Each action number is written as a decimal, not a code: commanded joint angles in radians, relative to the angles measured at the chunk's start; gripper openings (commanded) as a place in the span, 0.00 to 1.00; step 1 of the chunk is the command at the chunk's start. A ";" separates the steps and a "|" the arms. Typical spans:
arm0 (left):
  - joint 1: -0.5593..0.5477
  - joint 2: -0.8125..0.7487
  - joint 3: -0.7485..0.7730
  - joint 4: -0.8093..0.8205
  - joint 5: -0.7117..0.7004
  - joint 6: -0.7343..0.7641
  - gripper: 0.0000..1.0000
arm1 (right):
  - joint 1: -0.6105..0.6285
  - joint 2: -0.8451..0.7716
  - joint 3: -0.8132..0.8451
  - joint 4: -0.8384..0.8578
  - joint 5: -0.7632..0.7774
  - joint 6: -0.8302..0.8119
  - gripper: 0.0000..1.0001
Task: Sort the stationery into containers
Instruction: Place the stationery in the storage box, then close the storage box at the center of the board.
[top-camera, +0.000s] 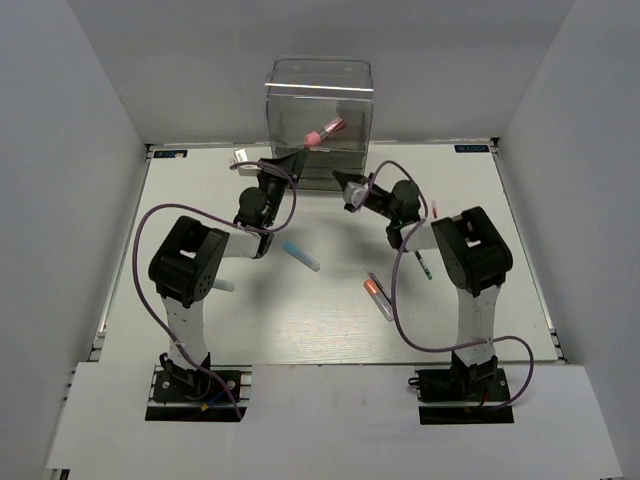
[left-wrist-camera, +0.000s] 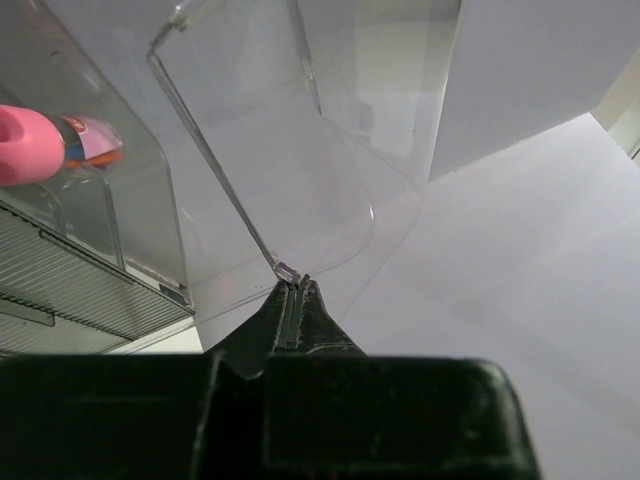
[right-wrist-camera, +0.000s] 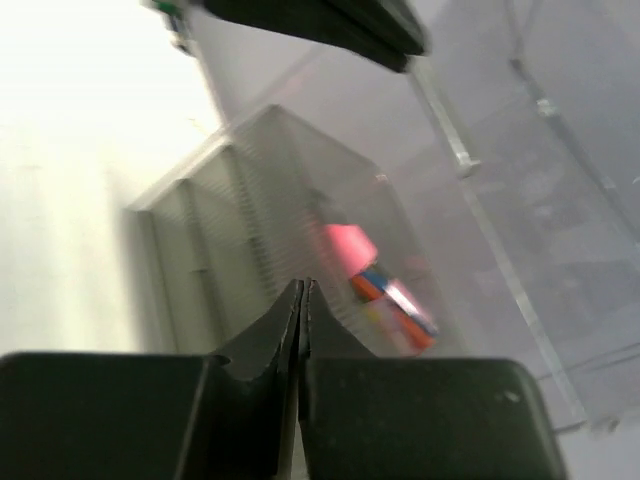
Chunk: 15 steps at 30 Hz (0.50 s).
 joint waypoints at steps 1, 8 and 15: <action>0.001 -0.071 -0.014 0.052 0.001 0.013 0.00 | -0.004 -0.086 -0.119 0.141 -0.052 0.033 0.00; 0.001 -0.071 -0.046 -0.075 -0.010 -0.005 0.39 | -0.004 -0.251 -0.301 0.111 0.093 0.099 0.07; 0.001 -0.111 -0.091 -0.228 -0.010 -0.014 0.55 | -0.007 -0.406 -0.262 -0.360 0.256 0.165 0.52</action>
